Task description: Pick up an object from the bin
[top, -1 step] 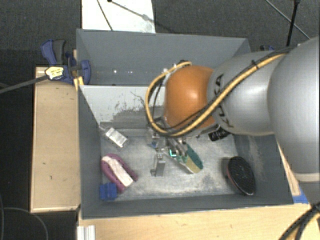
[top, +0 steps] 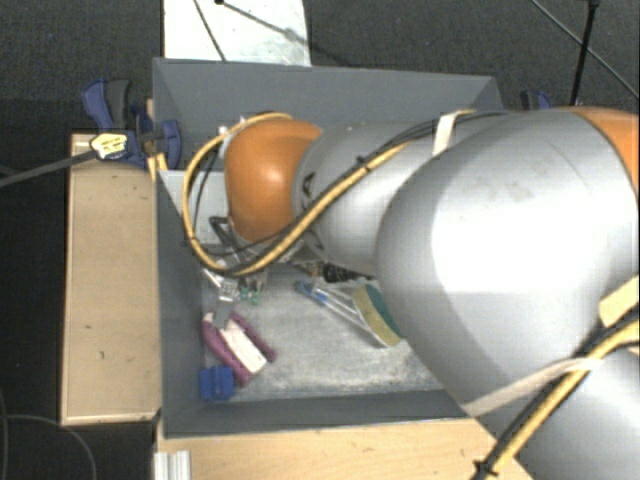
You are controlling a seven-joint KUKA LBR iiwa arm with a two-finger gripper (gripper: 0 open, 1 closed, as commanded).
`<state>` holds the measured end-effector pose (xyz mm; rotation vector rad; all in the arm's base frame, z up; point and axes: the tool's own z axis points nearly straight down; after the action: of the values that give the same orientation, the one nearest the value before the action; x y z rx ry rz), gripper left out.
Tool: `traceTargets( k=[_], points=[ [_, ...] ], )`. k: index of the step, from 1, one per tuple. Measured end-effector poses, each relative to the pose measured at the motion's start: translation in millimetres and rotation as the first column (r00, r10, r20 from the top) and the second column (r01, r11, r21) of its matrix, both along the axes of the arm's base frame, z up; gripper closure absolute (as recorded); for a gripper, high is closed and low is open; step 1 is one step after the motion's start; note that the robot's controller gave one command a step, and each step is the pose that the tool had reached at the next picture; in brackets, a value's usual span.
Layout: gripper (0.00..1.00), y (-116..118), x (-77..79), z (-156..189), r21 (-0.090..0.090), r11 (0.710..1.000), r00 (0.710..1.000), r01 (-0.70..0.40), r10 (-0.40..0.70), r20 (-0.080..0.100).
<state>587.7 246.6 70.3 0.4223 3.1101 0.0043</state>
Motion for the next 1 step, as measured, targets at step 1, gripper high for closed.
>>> traceTargets(
  k=[1],
  points=[
    [0.00, -1.3, 3.6, 32.8, 0.000, 1.000, 1.000, -0.014, 0.014, 0.004]
  ],
)
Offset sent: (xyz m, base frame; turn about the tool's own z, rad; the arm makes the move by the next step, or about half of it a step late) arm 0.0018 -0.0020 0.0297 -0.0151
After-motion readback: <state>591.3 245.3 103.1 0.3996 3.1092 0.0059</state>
